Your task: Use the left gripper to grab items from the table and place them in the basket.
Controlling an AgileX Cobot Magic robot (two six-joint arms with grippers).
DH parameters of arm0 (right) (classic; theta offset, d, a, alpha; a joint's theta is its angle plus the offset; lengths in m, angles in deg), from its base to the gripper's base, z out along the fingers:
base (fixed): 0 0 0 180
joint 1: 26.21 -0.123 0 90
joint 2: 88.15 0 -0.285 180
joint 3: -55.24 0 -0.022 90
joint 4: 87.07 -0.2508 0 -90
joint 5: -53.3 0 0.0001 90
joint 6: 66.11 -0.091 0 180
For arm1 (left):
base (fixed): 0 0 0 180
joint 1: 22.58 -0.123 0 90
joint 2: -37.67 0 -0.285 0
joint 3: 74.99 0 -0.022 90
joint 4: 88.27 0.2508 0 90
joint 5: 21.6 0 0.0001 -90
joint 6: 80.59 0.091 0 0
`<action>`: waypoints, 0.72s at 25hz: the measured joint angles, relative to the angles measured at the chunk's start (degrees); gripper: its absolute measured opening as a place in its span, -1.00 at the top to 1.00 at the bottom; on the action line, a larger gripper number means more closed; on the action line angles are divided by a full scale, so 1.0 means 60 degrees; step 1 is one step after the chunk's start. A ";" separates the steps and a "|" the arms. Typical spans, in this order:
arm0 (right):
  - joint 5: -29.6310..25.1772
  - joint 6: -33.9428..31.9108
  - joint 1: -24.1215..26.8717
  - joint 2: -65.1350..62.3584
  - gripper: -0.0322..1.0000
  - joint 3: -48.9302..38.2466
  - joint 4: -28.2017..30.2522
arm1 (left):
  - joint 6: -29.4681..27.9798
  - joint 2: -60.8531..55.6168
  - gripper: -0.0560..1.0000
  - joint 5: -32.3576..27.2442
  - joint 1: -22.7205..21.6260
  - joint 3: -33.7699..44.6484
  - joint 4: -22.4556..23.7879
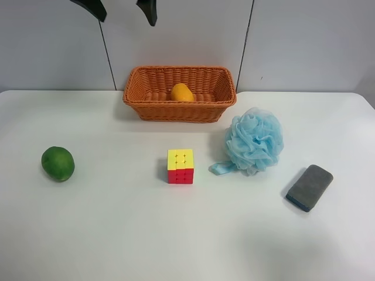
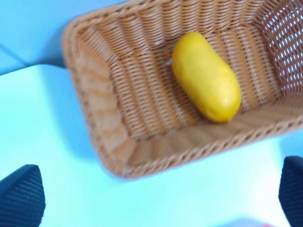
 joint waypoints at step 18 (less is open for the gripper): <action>0.0000 0.0000 0.0000 0.0000 -0.98 0.0000 0.0000 | 0.0927 -1.1060 -0.99 0.0891 -0.0391 1.2242 -0.0080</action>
